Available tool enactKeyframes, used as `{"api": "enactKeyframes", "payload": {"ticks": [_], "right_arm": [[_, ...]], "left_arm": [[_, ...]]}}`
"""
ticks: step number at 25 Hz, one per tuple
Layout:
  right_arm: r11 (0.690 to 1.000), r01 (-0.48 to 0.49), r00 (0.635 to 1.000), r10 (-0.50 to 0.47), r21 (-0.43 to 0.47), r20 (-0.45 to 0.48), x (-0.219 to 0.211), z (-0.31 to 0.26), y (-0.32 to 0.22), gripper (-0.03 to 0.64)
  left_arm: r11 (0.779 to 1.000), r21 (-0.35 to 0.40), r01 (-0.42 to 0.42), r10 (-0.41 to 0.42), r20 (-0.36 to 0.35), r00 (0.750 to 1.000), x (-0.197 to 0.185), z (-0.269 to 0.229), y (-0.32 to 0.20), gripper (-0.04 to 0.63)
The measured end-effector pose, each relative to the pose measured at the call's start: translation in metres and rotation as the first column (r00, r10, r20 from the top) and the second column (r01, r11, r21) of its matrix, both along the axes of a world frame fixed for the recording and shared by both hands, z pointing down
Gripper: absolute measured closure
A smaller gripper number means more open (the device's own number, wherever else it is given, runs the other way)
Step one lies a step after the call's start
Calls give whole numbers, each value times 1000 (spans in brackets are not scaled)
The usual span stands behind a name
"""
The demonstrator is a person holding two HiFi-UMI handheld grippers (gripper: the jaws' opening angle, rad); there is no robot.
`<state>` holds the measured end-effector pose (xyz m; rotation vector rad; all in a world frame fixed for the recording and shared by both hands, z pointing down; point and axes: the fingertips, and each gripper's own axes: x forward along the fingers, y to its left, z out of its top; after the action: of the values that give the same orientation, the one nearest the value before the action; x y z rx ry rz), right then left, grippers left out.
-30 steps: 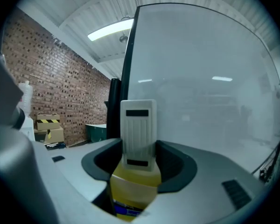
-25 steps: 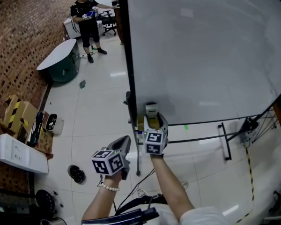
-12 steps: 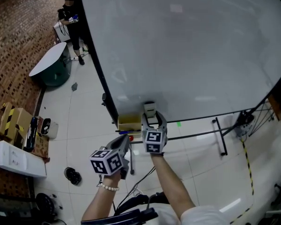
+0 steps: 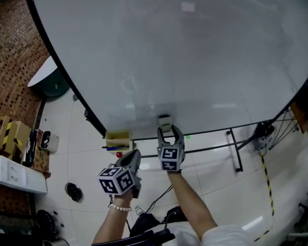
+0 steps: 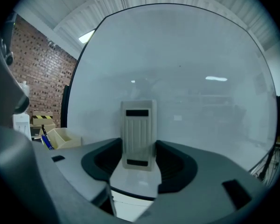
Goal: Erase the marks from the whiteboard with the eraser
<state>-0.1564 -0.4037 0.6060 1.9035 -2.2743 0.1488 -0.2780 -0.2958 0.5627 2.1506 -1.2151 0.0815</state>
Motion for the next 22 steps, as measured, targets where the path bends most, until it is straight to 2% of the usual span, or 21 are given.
{"api": "enactKeyframes", "payload": {"ticks": [9, 12, 18, 22], "right_arm": [[1000, -25, 1000, 25, -3, -1, 79, 1, 0, 359], [999, -40, 999, 40, -2, -2, 102, 0, -1, 359], [997, -75, 997, 75, 13, 8, 139, -1, 1, 357], [997, -73, 997, 73, 18, 8, 158, -1, 3, 357]], "left_arm": [[999, -19, 33, -34, -15, 999, 87, 10, -7, 607], [1000, -22, 12, -13, -10, 1000, 105, 10, -9, 607], [998, 21, -55, 54, 58, 997, 132, 17, -16, 608], [997, 17, -74, 73, 69, 995, 153, 25, -13, 607]]}}
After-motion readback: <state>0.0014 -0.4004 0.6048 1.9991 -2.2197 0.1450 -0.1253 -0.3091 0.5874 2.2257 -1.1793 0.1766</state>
